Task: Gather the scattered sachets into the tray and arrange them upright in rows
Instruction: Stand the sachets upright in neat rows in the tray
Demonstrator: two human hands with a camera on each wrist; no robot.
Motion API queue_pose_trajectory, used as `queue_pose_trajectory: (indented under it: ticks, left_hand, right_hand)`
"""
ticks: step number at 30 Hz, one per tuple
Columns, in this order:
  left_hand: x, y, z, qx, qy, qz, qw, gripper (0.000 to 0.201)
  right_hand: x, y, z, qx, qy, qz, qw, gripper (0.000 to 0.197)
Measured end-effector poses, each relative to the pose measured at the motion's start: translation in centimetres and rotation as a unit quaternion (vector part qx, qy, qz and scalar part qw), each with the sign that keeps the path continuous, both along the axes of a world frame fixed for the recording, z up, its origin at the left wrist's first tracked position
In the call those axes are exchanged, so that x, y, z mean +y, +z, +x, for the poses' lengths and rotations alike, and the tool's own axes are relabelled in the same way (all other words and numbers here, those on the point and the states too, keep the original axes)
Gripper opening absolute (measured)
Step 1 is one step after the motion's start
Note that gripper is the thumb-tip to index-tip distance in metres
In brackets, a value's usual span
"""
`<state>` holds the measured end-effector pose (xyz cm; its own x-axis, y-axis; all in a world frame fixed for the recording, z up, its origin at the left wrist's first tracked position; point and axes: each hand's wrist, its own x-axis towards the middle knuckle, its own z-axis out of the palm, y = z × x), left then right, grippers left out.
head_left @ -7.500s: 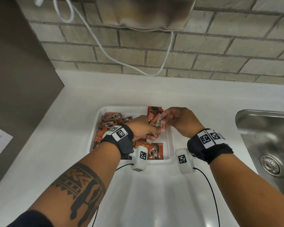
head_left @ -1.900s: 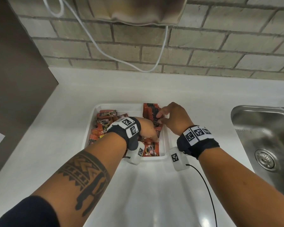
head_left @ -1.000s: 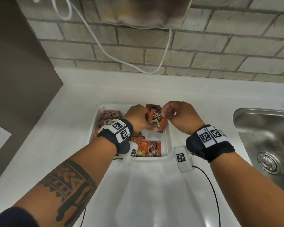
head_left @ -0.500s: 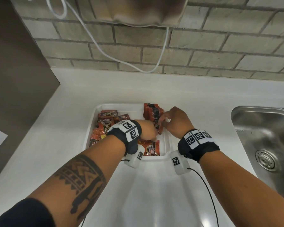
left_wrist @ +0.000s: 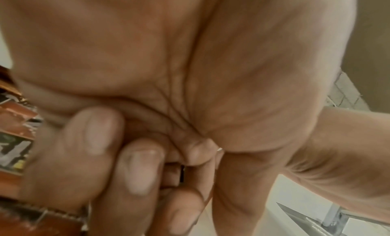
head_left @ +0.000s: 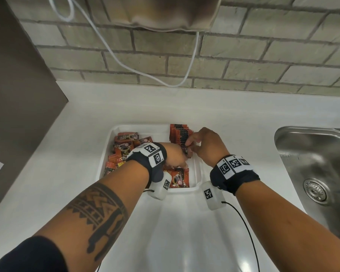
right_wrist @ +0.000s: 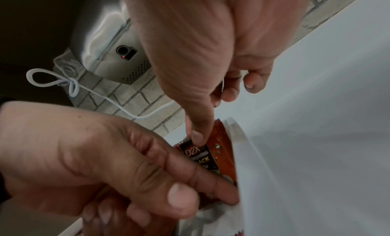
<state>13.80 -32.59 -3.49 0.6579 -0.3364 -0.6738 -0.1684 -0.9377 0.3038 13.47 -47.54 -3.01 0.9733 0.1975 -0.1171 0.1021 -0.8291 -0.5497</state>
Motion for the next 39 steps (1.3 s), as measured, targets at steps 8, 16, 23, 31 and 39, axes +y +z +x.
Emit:
queue_pose_trajectory:
  ticks: [8, 16, 23, 31, 39]
  left_hand:
    - [-0.6, 1.4, 0.0, 0.008, -0.103, 0.056, 0.993, 0.051]
    - [-0.1, 0.2, 0.5, 0.001, -0.083, 0.046, 0.995, 0.05]
    - [0.9, 1.1, -0.1, -0.037, -0.088, 0.031, 0.995, 0.039]
    - [4.6, 0.7, -0.7, -0.118, -0.059, 0.066, 0.989, 0.034]
    - [4.7, -0.8, -0.9, -0.102, -0.074, 0.104, 0.987, 0.034]
  right_hand:
    - [0.0, 0.4, -0.3, -0.004, 0.002, 0.001, 1.0, 0.014]
    - [-0.1, 0.5, -0.4, -0.016, 0.01, 0.009, 1.0, 0.015]
    - [-0.6, 0.9, -1.2, -0.043, -0.003, 0.022, 0.999, 0.013]
    - [1.6, 1.3, -4.6, 0.1, 0.075, -0.093, 0.988, 0.015]
    - [6.4, -0.3, -4.7, 0.14, 0.126, -0.247, 0.95, 0.028]
